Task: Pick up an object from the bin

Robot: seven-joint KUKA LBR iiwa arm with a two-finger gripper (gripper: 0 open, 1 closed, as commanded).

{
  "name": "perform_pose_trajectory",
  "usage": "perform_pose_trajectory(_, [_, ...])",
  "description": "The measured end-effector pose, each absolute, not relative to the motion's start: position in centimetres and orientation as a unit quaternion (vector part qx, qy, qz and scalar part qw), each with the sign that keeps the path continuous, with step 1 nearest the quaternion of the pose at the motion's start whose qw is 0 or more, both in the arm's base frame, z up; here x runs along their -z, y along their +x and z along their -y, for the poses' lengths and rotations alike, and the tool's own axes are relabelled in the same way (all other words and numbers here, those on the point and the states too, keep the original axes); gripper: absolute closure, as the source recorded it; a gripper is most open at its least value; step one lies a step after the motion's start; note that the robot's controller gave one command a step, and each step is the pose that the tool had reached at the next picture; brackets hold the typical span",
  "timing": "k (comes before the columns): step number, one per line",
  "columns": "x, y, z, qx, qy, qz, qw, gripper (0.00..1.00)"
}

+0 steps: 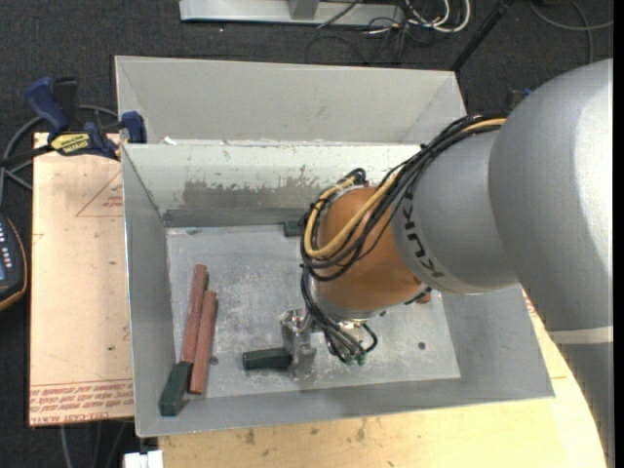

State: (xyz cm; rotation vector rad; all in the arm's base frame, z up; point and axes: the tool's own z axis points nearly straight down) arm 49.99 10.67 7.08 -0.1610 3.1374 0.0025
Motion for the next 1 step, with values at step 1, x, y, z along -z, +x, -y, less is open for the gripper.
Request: perform_pose_trajectory(1, [-22.56,50.1,-10.68,-0.001,-0.047,-0.999,0.005,1.0])
